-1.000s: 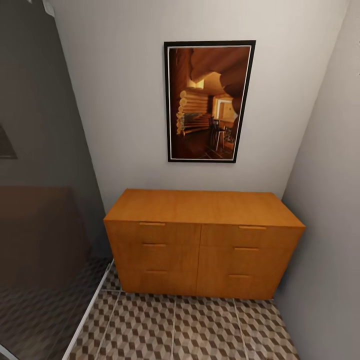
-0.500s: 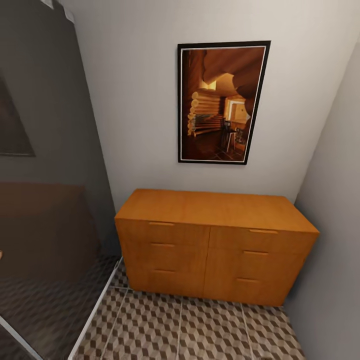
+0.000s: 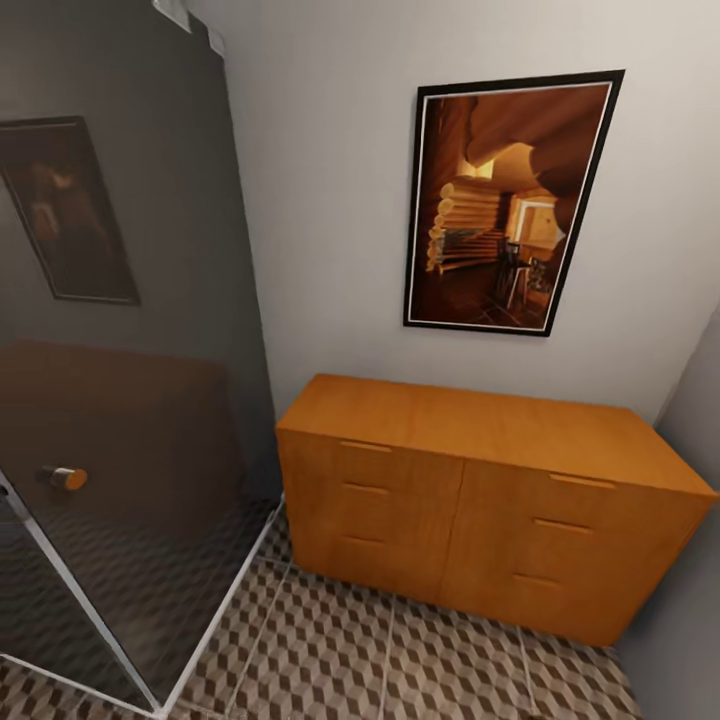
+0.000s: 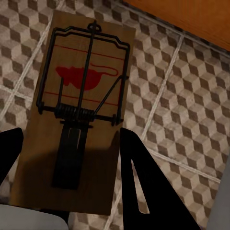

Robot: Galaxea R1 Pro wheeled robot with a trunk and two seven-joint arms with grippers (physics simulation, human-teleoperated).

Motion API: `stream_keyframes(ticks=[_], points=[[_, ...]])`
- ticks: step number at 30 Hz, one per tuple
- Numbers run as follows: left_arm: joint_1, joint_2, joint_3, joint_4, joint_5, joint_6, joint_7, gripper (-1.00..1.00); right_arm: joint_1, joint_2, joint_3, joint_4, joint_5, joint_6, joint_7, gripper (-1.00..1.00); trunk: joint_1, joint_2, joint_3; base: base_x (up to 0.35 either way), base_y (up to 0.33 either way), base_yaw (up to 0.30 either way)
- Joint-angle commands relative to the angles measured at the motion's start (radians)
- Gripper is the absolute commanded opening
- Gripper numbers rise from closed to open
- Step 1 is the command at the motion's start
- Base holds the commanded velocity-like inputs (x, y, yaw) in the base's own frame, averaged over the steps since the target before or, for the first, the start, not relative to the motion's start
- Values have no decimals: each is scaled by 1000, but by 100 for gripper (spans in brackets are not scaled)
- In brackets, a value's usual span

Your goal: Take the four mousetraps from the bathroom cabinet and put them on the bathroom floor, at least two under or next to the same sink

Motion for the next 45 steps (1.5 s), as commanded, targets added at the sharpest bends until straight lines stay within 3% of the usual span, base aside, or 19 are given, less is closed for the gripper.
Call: stream_keyframes(ticks=[1,45], points=[[-1,1,-9,-4,6,1,10,-100,0,0,5,1,-11,-3,6,-100,0,-1,-1,0,0,286],[-1,3,-9,-2,6,1,10,-100,0,0,5,1,-10,-3,6,-100,0,-1,-1,0,0,286]])
